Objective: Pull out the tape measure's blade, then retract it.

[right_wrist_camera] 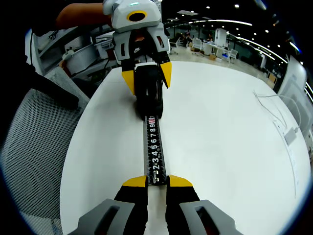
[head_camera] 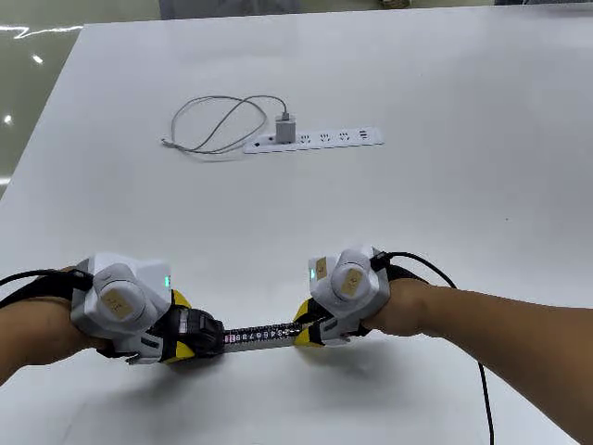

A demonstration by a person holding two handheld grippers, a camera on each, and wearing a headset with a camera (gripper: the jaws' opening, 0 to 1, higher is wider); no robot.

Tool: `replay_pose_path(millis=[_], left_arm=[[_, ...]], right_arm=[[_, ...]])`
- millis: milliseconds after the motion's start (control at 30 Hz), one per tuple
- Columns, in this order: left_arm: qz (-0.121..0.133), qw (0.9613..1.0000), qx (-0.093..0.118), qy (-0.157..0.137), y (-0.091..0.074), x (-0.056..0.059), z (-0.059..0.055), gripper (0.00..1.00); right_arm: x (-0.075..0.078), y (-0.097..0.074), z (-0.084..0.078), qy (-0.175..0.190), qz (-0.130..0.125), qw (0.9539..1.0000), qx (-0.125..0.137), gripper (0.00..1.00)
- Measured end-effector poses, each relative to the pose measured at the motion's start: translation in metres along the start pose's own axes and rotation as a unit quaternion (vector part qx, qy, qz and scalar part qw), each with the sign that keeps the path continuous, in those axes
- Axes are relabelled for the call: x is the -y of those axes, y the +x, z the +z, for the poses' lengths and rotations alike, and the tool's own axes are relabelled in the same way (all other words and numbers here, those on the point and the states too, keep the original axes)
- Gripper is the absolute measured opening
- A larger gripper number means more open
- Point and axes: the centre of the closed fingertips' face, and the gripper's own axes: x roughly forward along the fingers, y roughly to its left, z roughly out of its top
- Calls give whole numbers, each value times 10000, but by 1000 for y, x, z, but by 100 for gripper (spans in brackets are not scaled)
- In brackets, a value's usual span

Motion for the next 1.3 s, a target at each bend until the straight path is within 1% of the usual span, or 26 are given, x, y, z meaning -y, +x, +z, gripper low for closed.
replay_pose_path(millis=[400,533,667,1300], left_arm=[[6,10000,10,-9,1,0,0,30],[2,10000,-12,7,1,0,0,30],[-15,10000,-40,30,1,0,0,30],[5,10000,-26,1,0,1,1,30]], right_arm=[[0,-3,-4,44,-11,10000,13,9],[0,-5,-7,-40,6,10000,-25,9],[1,-8,-10,-25,8,10000,-38,9],[1,-16,-20,22,3,9999,-101,9]])
